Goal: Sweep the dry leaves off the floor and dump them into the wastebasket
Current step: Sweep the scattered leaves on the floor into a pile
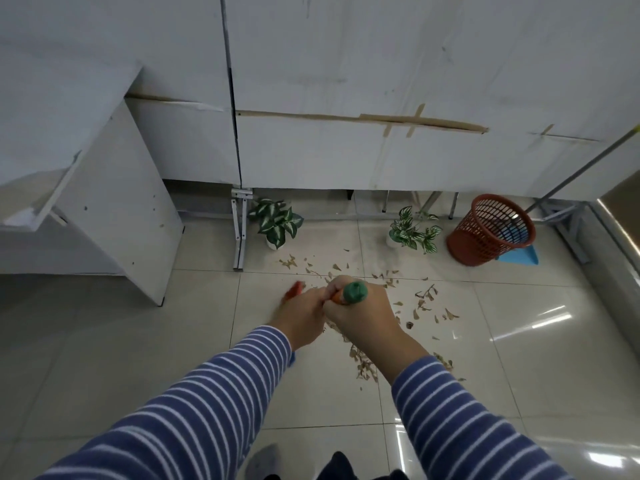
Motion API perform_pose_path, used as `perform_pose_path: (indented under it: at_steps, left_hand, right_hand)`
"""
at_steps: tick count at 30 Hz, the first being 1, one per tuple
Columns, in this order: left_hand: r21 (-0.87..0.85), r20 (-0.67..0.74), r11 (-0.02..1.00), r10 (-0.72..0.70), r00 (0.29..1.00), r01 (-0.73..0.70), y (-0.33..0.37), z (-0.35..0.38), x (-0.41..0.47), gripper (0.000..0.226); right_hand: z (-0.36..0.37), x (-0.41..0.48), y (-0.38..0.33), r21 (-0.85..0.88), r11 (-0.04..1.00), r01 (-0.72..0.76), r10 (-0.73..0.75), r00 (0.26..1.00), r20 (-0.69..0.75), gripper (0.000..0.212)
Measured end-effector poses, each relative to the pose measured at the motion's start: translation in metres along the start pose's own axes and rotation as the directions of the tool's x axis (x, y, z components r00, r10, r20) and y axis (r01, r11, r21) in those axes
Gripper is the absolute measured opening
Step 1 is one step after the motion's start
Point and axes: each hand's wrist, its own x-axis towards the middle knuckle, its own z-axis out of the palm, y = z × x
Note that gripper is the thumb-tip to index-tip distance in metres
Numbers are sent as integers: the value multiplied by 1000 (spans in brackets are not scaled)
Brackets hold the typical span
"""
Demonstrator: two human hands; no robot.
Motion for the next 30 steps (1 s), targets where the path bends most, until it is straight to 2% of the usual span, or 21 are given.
perform_pose_path:
  at_steps: [3,6,9,12,15,18,21,24,28,30]
  left_hand:
    - [-15,-11,1000,9,1000,-9,0,-21,0,18]
    - [6,-71,997,75,995,-75,4,-48,-3,17]
    - [12,-126,991,135,983,-134,2,-66,0,11]
    - [115,-171,986,141,975,-122,-16,-73,13,12]
    - [188,-148,981,74,986,-45,-36,-68,28,5]
    - [180,-96,983,-15,995,32,-51,-53,46,21]
    - [158,-38,982,-96,995,101,-54,-35,57,19]
    - [74,14,991,-109,994,107,-30,-25,64,24]
    - [18,-29,990,-139,990,140,13,-18,75,37]
    - [-16,-41,992,-124,991,123,33,-20,80,36]
  right_hand:
    - [-5,6,-16,-42,997,58,-59,998,-31,8]
    - [-16,10,-36,-23,993,116,-118,991,-68,4]
    - [-30,17,-53,86,984,158,-152,986,-65,20]
    - [-34,29,-58,190,970,150,-144,989,-46,27]
    - [-23,41,-50,291,949,122,-127,992,-4,29]
    - [-10,53,-30,337,939,70,-96,993,62,28]
    - [-4,62,-12,283,958,49,-82,991,104,28]
    - [-13,72,4,185,981,57,-82,988,129,28]
    - [-38,82,21,81,994,74,-83,991,110,9]
    - [-53,87,26,38,995,97,-100,991,87,6]
